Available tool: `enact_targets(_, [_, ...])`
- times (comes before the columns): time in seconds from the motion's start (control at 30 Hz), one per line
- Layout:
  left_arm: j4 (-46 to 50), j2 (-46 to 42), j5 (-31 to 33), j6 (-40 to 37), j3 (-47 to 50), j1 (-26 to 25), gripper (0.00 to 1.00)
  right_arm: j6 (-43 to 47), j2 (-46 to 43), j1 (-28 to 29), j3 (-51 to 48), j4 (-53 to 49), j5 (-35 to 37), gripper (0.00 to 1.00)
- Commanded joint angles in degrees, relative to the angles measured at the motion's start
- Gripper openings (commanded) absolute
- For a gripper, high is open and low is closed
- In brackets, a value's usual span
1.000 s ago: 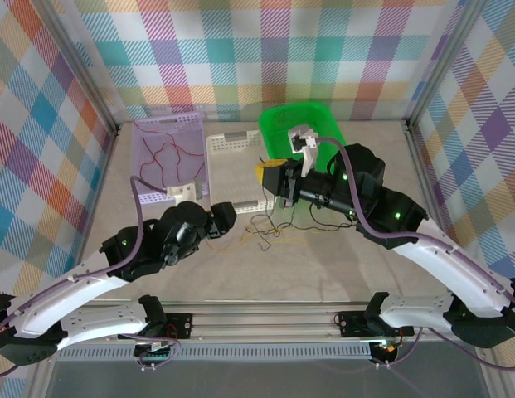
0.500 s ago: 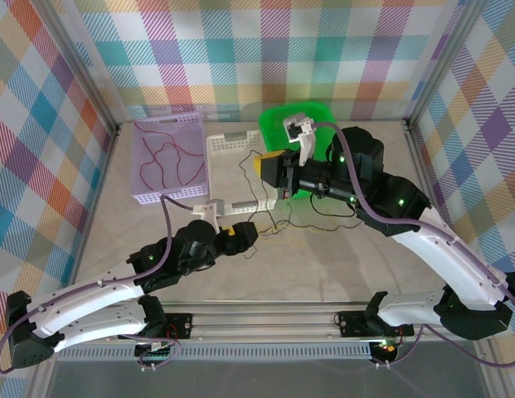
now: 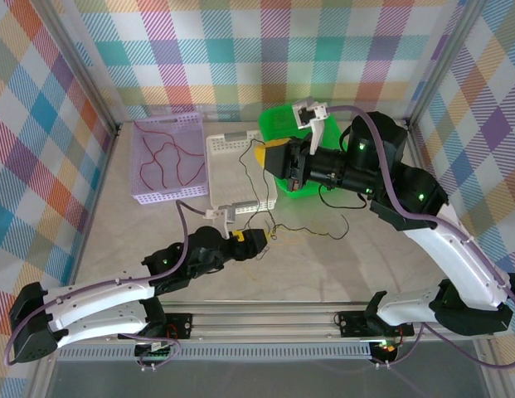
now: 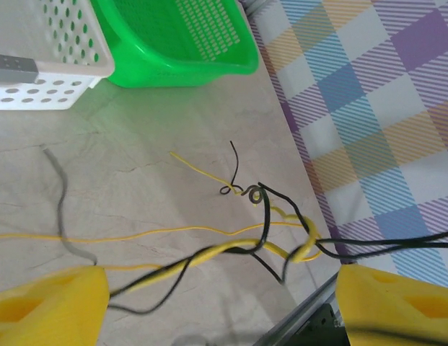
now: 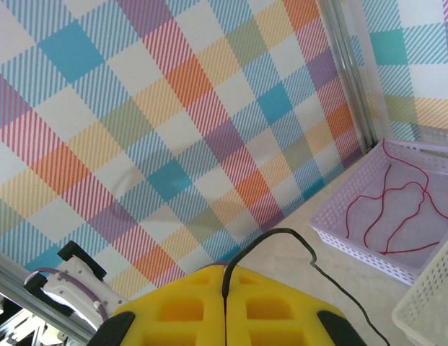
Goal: Untangle the cables
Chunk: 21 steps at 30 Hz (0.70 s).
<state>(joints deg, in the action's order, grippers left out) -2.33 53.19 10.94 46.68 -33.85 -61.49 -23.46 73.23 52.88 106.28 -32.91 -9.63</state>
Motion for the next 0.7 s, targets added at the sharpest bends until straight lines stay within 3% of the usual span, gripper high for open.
enact_targets(0.0, [-5.55,0.79,-0.49,-1.55,1.71,-0.90,0.81,-1.21,0.72,-0.32,1.81,-1.05,-1.95,0.00])
enact_targets(0.07, [-7.26,1.00,-0.51,-1.67,2.43,-1.15,0.76,-1.56,0.76,-0.39,1.70,-0.99,-2.00,0.00])
enact_targets(0.1, [-7.83,1.03,-0.43,-1.63,2.65,-1.25,0.67,-1.68,0.77,-0.36,1.73,-0.97,-1.97,0.00])
enact_targets(0.17, [-7.87,0.89,0.28,-1.51,2.89,-1.35,0.41,-1.83,0.86,-0.65,1.83,-1.03,-1.91,0.00])
enact_targets(0.3, [-5.53,0.90,2.17,-0.81,2.91,-1.35,0.00,-2.11,1.30,-1.74,3.27,-2.10,-1.02,0.00])
enact_targets(0.47, [0.27,0.90,5.88,0.46,3.40,-1.26,0.00,-2.23,1.15,-5.98,7.06,-4.48,1.71,0.00])
enact_targets(0.67, [8.56,-1.13,7.68,1.55,4.85,1.48,0.00,-5.20,-0.73,-16.00,10.39,-6.68,2.77,0.00])
